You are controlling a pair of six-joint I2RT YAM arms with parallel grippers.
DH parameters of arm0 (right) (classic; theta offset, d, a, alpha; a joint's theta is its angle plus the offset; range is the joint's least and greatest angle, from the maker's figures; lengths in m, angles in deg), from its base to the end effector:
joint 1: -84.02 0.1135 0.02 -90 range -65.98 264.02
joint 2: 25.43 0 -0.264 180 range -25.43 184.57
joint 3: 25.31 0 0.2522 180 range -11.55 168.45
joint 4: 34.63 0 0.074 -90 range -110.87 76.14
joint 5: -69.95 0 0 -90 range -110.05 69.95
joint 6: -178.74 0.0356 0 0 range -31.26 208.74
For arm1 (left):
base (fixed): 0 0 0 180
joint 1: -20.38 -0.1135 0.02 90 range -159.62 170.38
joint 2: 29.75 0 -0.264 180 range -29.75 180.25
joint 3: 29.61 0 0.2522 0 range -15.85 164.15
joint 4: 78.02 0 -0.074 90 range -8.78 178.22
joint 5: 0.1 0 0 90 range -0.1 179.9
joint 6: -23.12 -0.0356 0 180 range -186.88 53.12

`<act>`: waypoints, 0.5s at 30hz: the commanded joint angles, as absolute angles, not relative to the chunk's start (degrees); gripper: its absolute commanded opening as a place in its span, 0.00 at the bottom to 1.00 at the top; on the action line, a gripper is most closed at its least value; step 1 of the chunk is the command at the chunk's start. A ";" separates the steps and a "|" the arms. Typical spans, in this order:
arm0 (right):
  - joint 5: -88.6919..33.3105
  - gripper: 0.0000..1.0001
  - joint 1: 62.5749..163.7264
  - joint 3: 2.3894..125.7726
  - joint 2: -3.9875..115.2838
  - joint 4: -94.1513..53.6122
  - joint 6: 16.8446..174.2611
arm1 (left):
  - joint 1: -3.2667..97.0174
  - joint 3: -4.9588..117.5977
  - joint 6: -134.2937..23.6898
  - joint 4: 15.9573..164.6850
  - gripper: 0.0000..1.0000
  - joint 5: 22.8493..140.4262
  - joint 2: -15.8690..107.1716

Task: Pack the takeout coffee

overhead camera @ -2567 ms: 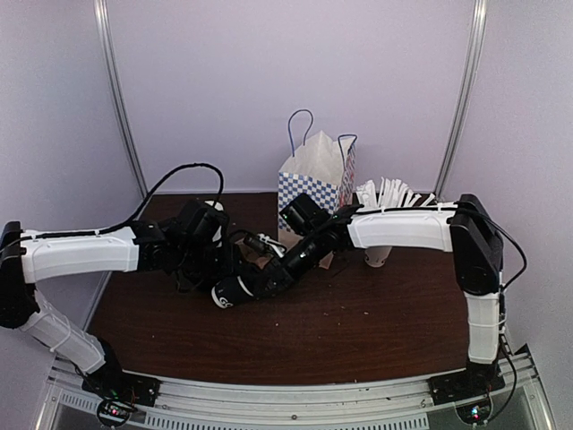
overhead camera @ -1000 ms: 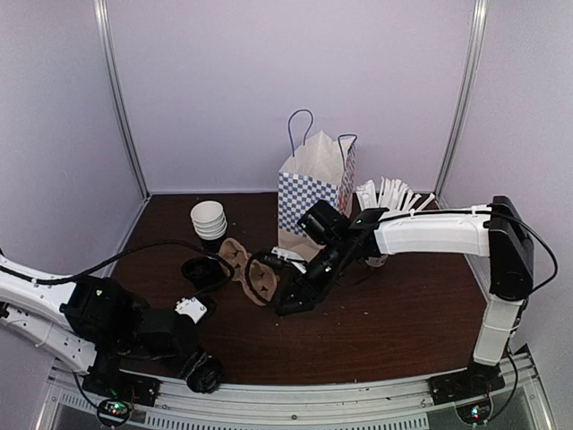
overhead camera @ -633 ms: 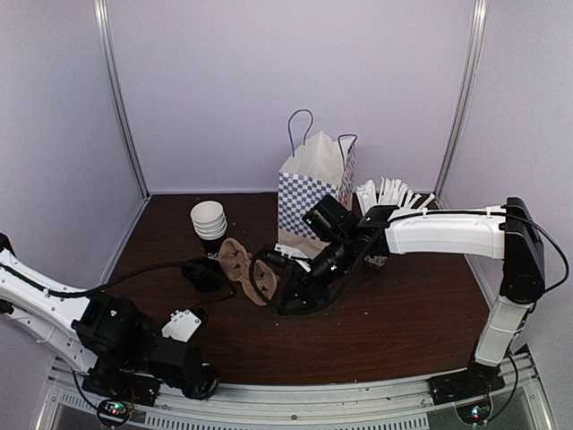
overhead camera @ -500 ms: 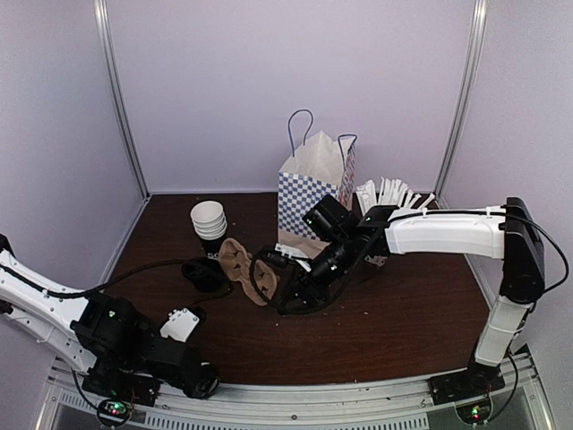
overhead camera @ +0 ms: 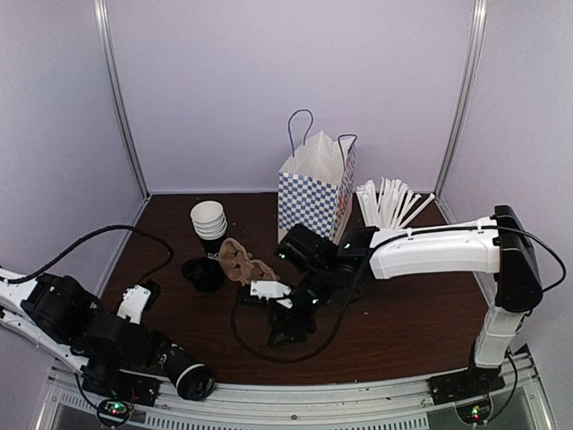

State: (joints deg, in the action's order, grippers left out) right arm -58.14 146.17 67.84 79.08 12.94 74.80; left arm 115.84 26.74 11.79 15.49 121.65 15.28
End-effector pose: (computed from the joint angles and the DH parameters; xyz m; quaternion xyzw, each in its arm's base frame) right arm 0.1609 0.3516 0.2320 -0.6301 0.6634 0.3904 0.1027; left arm 0.0084 -0.1087 0.2490 0.1043 0.9488 -0.1101 0.2773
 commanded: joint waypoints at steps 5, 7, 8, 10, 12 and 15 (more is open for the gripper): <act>-40.48 0.80 160.35 81.33 89.51 11.62 72.93 | 116.01 27.05 28.26 -1.11 0.68 125.34 10.48; -39.17 0.81 162.00 84.15 92.58 10.98 72.88 | 116.07 26.86 29.02 -1.87 0.68 125.87 8.50; -39.39 0.81 162.60 85.40 93.99 10.81 73.13 | 116.13 26.68 29.14 -1.57 0.68 125.86 7.49; -39.54 0.81 163.58 88.54 96.52 11.05 74.23 | 116.03 26.23 29.29 -1.24 0.67 125.85 5.86; -38.44 0.80 164.05 91.45 98.79 11.58 75.00 | 116.01 26.12 29.08 -1.21 0.67 125.99 5.34; -38.39 0.76 164.27 94.80 101.44 12.61 75.18 | 116.02 26.76 27.98 -1.05 0.67 126.73 6.21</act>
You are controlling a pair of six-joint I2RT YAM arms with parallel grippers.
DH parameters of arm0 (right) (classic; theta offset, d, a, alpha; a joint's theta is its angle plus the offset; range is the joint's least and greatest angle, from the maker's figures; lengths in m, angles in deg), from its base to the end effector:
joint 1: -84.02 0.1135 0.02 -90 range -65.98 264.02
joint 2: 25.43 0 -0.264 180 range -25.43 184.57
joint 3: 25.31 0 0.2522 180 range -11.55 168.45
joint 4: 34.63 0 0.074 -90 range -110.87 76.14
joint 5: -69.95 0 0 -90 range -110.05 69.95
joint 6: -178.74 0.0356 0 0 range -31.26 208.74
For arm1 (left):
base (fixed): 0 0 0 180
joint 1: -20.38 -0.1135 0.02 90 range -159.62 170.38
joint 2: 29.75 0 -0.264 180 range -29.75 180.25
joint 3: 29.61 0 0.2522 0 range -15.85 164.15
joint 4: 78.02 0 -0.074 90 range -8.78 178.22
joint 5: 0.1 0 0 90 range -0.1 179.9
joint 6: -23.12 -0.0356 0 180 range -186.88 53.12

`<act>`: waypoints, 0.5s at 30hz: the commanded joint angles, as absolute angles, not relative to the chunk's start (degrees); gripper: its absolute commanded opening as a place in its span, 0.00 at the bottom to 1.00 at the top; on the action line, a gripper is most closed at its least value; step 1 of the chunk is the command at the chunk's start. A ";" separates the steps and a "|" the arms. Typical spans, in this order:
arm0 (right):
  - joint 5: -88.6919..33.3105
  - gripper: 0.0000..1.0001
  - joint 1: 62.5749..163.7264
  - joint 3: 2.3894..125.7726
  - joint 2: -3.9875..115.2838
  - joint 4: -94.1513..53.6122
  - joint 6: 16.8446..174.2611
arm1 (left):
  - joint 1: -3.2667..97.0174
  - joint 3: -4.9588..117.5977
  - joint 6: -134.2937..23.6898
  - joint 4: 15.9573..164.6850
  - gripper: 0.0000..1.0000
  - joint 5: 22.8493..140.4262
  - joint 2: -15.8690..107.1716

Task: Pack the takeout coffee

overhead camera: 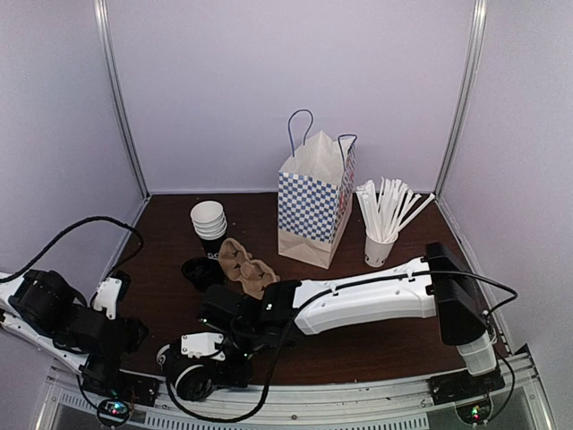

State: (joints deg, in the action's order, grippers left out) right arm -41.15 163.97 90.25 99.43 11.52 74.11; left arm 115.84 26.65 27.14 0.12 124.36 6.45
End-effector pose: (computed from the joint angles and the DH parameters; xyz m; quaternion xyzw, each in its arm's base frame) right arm 0.0712 0.4754 0.2011 -0.7267 0.5968 0.3047 0.1514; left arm 0.0145 -0.0603 0.2536 -0.0092 0.9529 -0.0925 0.2888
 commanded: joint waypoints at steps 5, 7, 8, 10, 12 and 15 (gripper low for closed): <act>-39.76 0.68 164.78 97.28 103.55 13.34 75.34 | 116.06 28.20 27.08 -1.70 0.67 128.48 8.58; -40.32 0.66 164.87 97.60 104.12 13.62 75.32 | 116.02 28.52 26.84 -1.83 0.67 128.96 8.65; -40.44 0.65 164.95 97.61 104.27 13.67 75.37 | 116.06 28.53 26.81 -1.86 0.67 129.00 8.47; -40.98 0.63 164.97 97.45 104.42 13.49 75.31 | 116.02 28.27 26.81 -1.79 0.67 129.10 7.70; -41.22 0.61 165.13 97.83 104.80 13.33 75.35 | 116.05 27.98 26.94 -1.84 0.67 129.20 6.92; -40.98 0.58 165.54 99.42 105.90 14.24 75.11 | 116.01 27.72 27.28 -2.03 0.66 129.61 5.79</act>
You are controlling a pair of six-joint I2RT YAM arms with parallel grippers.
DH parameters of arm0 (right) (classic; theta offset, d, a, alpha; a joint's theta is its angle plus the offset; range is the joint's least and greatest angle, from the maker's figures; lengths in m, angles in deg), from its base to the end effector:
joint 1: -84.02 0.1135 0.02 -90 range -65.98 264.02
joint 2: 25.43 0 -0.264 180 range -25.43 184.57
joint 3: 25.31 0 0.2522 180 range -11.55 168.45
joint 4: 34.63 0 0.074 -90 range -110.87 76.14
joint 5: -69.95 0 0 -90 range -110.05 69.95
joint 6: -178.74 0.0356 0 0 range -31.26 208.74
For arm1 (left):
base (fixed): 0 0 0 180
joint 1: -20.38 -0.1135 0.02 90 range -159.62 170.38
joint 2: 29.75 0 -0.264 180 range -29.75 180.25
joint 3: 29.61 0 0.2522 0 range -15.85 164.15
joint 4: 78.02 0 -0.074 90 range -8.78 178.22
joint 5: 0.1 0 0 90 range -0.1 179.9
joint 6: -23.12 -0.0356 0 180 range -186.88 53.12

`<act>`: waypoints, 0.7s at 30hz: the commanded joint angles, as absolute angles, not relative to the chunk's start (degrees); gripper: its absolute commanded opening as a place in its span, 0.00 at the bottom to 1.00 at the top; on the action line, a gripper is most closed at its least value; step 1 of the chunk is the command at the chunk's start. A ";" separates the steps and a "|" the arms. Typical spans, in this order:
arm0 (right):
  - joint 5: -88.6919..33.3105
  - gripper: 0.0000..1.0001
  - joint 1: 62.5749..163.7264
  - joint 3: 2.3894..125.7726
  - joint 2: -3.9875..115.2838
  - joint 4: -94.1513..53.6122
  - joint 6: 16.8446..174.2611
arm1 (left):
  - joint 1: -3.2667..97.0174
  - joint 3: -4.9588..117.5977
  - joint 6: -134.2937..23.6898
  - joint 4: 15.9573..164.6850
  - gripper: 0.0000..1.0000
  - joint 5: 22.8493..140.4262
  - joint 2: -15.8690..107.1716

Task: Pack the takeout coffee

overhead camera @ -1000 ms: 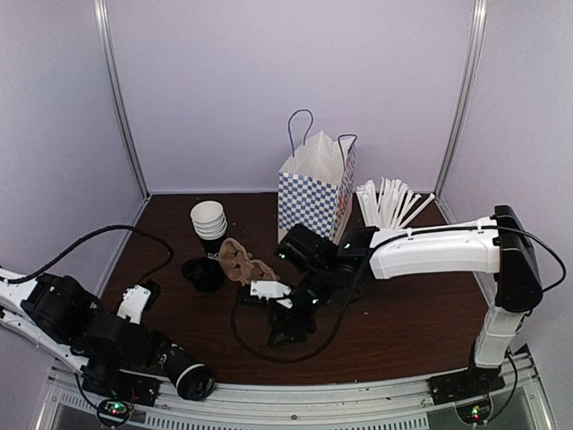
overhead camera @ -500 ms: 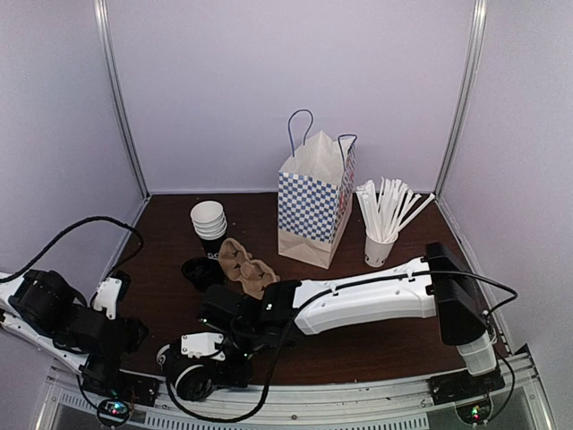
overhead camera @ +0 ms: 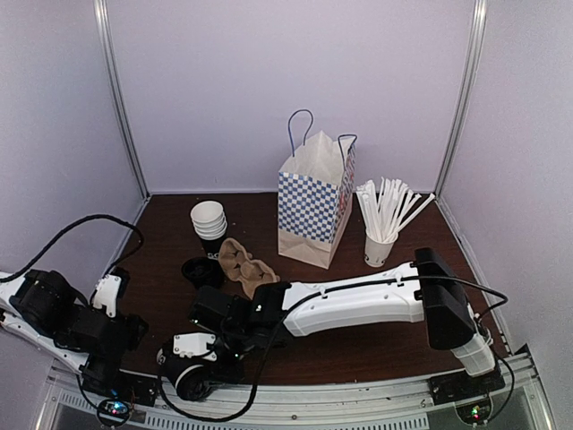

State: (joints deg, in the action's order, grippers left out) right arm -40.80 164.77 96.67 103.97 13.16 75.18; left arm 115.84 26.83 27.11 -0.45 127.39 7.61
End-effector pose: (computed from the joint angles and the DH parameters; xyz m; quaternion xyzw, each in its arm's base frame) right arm 0.0677 0.4944 0.1968 -0.7248 0.5988 0.3059 0.1499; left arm 0.0158 -0.0621 0.2546 -0.0065 0.9455 -0.0812 0.3152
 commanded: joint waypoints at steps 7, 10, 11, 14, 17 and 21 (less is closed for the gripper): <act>-40.64 0.45 165.67 100.47 106.96 14.48 75.39 | 116.02 27.57 27.43 -1.94 0.66 129.71 5.73; -41.13 0.38 165.63 100.39 106.48 14.60 75.76 | 116.04 27.47 27.43 -1.88 0.66 129.77 5.95; -41.41 0.36 165.61 100.27 105.98 14.65 75.97 | 116.01 27.48 27.44 -1.83 0.66 129.78 5.94; -41.76 0.33 165.55 99.67 104.60 14.64 76.39 | 116.06 27.18 27.49 -1.46 0.66 130.05 5.84; -42.44 0.29 165.06 98.59 103.06 14.64 77.25 | 116.00 27.00 27.41 -1.20 0.66 130.53 5.67; -44.30 0.23 163.56 96.29 101.02 13.64 79.54 | 116.02 26.89 26.52 -0.94 0.66 130.69 5.65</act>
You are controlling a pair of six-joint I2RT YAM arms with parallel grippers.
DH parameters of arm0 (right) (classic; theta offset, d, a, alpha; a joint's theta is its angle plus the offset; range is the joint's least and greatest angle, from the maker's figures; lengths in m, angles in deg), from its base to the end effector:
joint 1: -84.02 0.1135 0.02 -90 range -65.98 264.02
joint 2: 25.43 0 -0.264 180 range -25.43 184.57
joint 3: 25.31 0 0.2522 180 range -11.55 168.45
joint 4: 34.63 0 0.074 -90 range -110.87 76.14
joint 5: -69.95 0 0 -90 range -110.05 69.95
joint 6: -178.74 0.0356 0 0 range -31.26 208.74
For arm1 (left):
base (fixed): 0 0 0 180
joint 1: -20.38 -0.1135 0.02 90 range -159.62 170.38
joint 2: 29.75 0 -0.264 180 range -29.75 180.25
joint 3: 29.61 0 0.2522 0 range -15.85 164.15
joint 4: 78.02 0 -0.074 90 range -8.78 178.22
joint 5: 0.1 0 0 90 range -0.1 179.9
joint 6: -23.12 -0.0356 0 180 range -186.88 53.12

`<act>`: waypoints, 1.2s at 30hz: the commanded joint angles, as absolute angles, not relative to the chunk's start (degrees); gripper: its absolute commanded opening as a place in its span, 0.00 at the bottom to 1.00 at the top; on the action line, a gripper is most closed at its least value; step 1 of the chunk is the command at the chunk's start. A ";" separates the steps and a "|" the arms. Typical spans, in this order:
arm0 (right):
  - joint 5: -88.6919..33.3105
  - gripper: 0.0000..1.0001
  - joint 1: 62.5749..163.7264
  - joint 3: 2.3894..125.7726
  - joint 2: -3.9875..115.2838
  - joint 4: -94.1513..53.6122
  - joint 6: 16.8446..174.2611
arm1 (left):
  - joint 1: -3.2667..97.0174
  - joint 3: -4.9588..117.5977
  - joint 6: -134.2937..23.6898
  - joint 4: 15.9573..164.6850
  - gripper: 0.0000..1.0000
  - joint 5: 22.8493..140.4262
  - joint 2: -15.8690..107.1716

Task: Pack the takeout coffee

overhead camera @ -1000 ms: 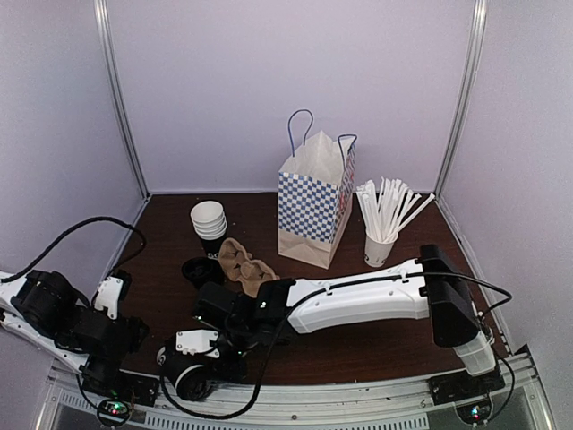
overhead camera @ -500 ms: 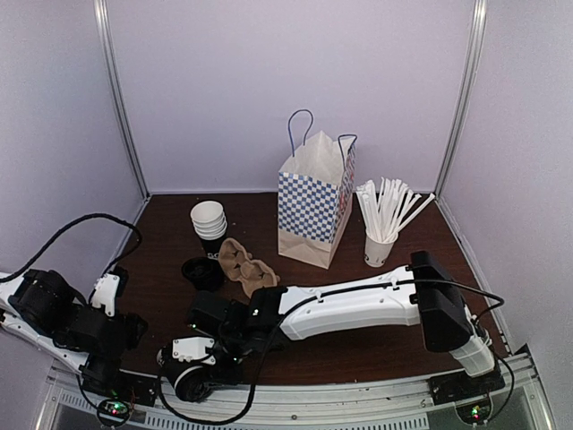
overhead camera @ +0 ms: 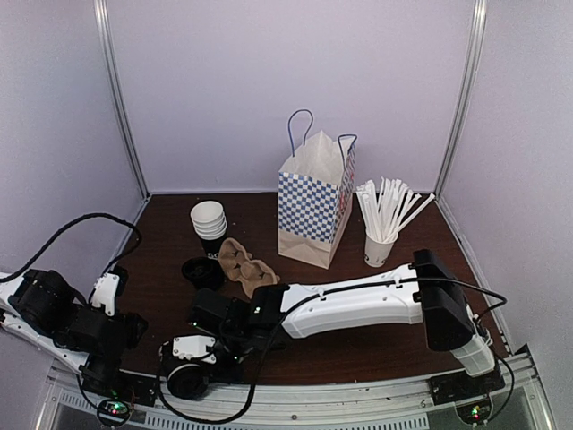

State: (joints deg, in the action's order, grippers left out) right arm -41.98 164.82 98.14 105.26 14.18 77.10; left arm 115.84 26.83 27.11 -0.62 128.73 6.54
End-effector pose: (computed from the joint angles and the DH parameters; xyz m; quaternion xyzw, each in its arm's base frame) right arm 0.0671 0.4977 0.1931 -0.7164 0.6096 0.3125 0.1327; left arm 0.0168 -0.0592 0.2558 -0.0098 0.9413 -0.0892 0.3254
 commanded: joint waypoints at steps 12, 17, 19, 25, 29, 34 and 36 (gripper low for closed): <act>-52.78 0.22 157.80 91.75 95.08 13.74 87.34 | 116.05 27.45 16.40 6.74 0.66 128.26 8.56; -59.39 0.22 151.65 89.83 90.27 21.17 88.71 | 116.06 29.40 14.53 6.83 0.67 130.10 10.85; -62.41 0.23 148.64 86.91 87.91 21.86 91.81 | 116.06 29.74 14.51 6.91 0.67 131.03 11.06; -67.58 0.25 140.56 77.02 77.91 21.21 94.68 | 115.49 30.37 14.61 7.26 0.69 132.61 10.65; -70.90 0.25 134.51 74.70 73.60 26.00 95.07 | 113.77 32.08 14.06 6.29 0.71 132.61 11.53; -76.87 0.26 127.15 71.11 70.87 34.91 93.77 | 107.53 33.92 7.71 9.58 0.72 130.57 14.51; -79.61 0.27 123.88 68.02 70.33 37.99 93.33 | 103.37 33.78 2.31 14.25 0.72 127.39 16.29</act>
